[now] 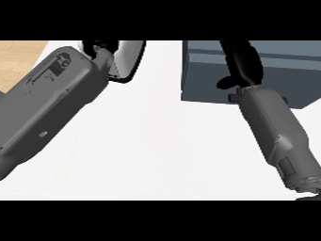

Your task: Pick up the can, place it into the drawer and close the drawer

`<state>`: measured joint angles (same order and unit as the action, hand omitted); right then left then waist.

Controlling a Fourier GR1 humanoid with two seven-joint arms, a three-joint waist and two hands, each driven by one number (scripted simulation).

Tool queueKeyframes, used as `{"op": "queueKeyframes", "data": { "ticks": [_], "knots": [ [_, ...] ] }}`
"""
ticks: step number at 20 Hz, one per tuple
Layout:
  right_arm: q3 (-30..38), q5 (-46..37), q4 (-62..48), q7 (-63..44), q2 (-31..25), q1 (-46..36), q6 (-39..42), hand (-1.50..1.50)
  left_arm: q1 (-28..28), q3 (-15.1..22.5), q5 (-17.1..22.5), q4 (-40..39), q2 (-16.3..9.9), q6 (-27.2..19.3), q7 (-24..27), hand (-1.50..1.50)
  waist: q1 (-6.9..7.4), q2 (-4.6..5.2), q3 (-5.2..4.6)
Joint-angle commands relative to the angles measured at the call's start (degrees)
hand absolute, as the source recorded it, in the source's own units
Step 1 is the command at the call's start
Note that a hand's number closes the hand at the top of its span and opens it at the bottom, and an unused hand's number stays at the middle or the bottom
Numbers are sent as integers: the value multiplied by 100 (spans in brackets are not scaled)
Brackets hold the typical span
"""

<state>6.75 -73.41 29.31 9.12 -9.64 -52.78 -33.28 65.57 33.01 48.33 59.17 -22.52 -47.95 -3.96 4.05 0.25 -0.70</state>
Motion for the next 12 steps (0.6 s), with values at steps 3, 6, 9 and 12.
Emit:
{"op": "queueKeyframes", "data": {
  "ticks": [3, 6, 9, 12],
  "knots": [
    [289, -21, -924, -138, -119, -676, -465, -150, -44, -50, -171, 184, -146, -79, -129, -150, 42, 116, 82],
    [378, -17, -1188, -146, -209, -865, -601, -150, -36, -19, -185, 369, -190, -21, -288, -150, 107, 136, 84],
    [397, -77, -1345, -277, -278, -1125, -584, -150, -157, -9, -218, 678, -387, -44, -405, -150, 214, 118, 82],
    [376, -197, -1534, -552, -382, -1480, -425, -150, -219, 2, -261, 612, -207, -11, -299, -150, 231, 176, 78]
  ]
}}
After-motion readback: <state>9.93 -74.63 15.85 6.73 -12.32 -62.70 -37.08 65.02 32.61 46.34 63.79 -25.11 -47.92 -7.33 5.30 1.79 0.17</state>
